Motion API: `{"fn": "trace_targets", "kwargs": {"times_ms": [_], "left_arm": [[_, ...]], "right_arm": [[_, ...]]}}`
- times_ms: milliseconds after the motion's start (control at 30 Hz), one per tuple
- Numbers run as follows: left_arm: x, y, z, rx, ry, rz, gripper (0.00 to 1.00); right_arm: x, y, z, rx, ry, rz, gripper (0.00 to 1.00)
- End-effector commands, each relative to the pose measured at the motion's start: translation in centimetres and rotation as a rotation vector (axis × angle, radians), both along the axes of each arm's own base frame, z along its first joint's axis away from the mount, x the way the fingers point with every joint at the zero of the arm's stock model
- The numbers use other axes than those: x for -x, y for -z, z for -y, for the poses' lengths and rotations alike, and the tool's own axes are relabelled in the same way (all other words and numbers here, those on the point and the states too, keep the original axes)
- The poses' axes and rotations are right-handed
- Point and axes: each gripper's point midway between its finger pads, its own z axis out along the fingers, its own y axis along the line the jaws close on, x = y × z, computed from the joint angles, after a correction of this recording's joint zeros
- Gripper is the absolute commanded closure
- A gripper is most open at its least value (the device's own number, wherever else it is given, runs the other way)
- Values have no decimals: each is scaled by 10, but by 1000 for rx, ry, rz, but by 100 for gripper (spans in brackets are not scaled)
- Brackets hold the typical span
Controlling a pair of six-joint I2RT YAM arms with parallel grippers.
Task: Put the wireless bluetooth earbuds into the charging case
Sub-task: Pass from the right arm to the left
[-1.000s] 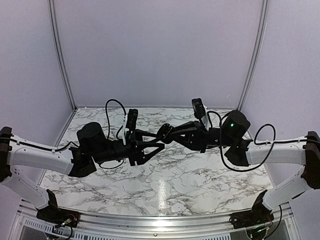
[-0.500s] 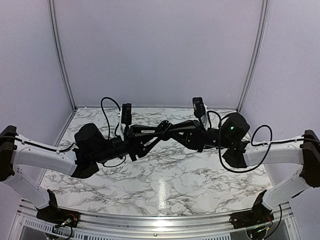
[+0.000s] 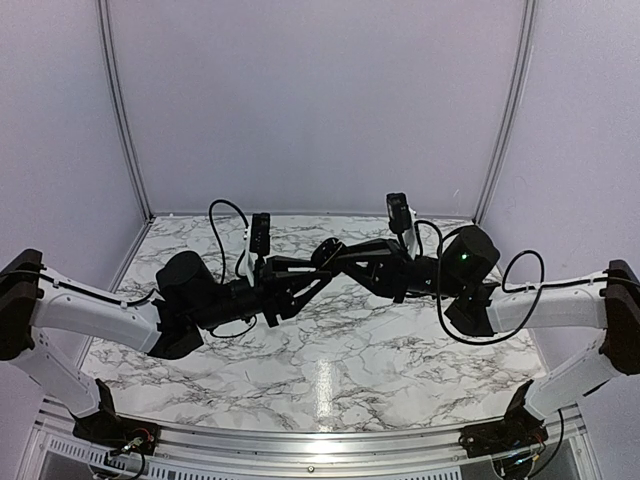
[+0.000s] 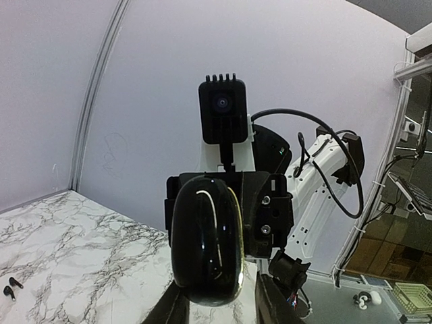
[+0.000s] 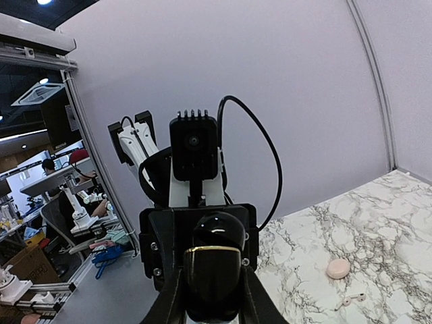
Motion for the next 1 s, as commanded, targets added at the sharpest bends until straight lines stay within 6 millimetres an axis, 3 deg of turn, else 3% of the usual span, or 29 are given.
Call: {"fn": "trace_targets", "kwargs": {"times_ms": [0,567,900,967], "left_arm": [[4,-20,0,58,10,45,67],[-2,-21,3,64,-9,26,66],[3,-22,1,59,11,52,85],[5,-19,1,48,21,52,89]], "right_arm": [[4,-7,1,-21,4,14,100],[0,5,0,15,34,8,100],[1,10,-1,41,27,11,100],[2,11,-1,53,26,13,95]]}}
